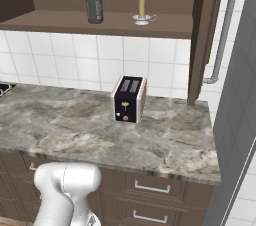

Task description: Get the candle and the liquor from the cabinet and move them to the dining counter.

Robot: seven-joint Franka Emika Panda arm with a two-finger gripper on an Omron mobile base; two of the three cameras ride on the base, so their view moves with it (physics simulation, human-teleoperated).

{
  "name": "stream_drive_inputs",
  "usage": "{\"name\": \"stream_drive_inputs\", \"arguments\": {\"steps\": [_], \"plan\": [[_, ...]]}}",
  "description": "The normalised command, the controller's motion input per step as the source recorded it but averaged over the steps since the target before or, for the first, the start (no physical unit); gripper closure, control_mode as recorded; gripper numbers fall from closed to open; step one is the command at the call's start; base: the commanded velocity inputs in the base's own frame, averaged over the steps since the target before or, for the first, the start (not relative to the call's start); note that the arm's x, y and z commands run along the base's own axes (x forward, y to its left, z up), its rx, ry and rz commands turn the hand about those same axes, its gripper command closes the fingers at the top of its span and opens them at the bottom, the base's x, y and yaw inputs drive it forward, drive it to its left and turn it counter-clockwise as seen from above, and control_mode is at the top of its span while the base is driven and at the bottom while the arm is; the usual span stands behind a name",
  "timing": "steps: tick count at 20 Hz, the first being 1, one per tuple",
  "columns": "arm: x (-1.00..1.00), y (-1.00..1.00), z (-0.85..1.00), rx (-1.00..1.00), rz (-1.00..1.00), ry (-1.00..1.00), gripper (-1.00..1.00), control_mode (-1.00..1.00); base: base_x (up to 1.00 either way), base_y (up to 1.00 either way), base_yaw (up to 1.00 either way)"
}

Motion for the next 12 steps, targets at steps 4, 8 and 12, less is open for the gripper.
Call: {"name": "stream_drive_inputs", "arguments": {"steps": [4, 8, 12], "plan": [[0.32, -0.90, 0.00, 0.12, 0.30, 0.00, -1.00, -1.00, 0.00, 0.00, 0.00], [0.36, -0.39, 0.00, 0.01, 0.35, 0.00, -1.00, -1.00, 0.00, 0.00, 0.00], [0.46, -0.06, 0.00, 0.00, 0.20, 0.00, -1.00, -1.00, 0.00, 0.00, 0.00]]}}
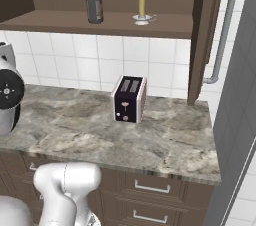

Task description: Get the candle and the liquor from the cabinet and move them to the dining counter.

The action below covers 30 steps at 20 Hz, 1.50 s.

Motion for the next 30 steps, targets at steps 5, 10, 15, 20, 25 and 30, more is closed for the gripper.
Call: {"name": "stream_drive_inputs", "arguments": {"steps": [5, 10, 15, 20, 25, 30], "plan": [[0.62, 0.13, 0.05, 0.00, 0.00, 0.00, -1.00, -1.00, 0.00, 0.00, 0.00], [0.56, 0.05, 0.00, 0.00, 0.15, 0.00, -1.00, -1.00, 0.00, 0.00, 0.00], [0.37, 0.27, -0.20, -0.04, 0.20, 0.00, -1.00, -1.00, 0.00, 0.00, 0.00], [0.24, 0.77, -0.08, -0.03, 0.03, -0.05, -1.00, -1.00, 0.00, 0.00, 0.00], [0.17, 0.73, 0.00, 0.00, 0.02, -0.09, -1.00, -1.00, 0.00, 0.00, 0.00], [0.04, 0.70, 0.00, 0.00, 0.05, -0.03, -1.00, -1.00, 0.00, 0.00, 0.00]]}}
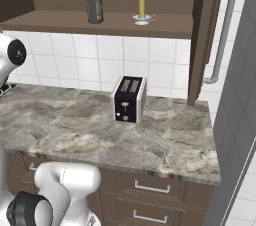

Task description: Get the candle and the liquor from the cabinet and move them to the dining counter.

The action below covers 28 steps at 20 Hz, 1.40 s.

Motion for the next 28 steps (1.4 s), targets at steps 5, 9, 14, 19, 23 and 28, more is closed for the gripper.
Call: {"name": "stream_drive_inputs", "arguments": {"steps": [5, 9, 14, 19, 23, 28], "plan": [[0.15, 0.76, 0.00, 0.00, 0.04, 0.00, -1.00, -1.00, 0.00, 0.00, 0.00], [0.03, 0.80, 0.00, 0.00, 0.07, 0.00, -1.00, -1.00, 0.00, 0.00, 0.00], [0.00, 0.71, 0.00, 0.00, 0.03, 0.00, -1.00, -1.00, 0.00, 0.00, 0.00], [0.00, 0.16, 0.00, 0.00, 0.00, 0.00, -1.00, -1.00, 0.00, 0.00, 0.00], [0.00, 0.00, 0.00, 0.00, 0.00, 0.00, -1.00, -1.00, 0.00, 0.00, 0.00], [-0.19, -0.40, 0.00, 0.00, -0.04, 0.00, -1.00, -1.00, 0.00, 0.00, 0.00]]}}
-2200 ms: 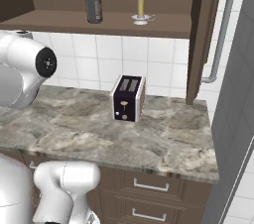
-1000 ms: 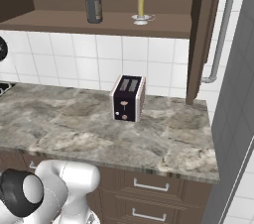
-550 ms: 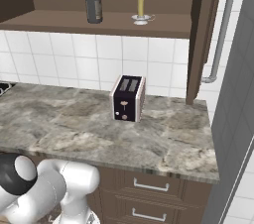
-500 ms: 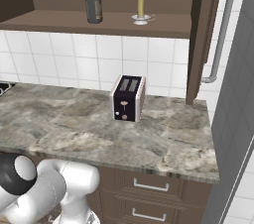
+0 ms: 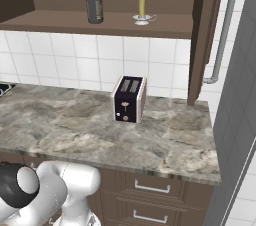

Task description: Get the candle and the liquor from the cabinet and move them to the dining counter.

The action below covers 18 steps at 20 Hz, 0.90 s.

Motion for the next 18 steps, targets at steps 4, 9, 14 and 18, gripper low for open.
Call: {"name": "stream_drive_inputs", "arguments": {"steps": [4, 9, 14, 18], "plan": [[-0.29, -0.91, 0.07, 0.00, -0.26, 0.01, -1.00, -1.00, 0.00, 0.00, 0.00], [-0.01, -0.81, 0.13, -0.01, -0.33, 0.08, -1.00, -1.00, 0.00, 0.00, 0.00], [0.00, -0.77, 0.22, -0.02, -0.39, 0.17, -1.00, -1.00, 0.00, 0.00, 0.00], [0.10, -0.79, 0.27, -0.02, -0.42, 0.20, -1.00, -1.00, 0.00, 0.00, 0.00]]}}
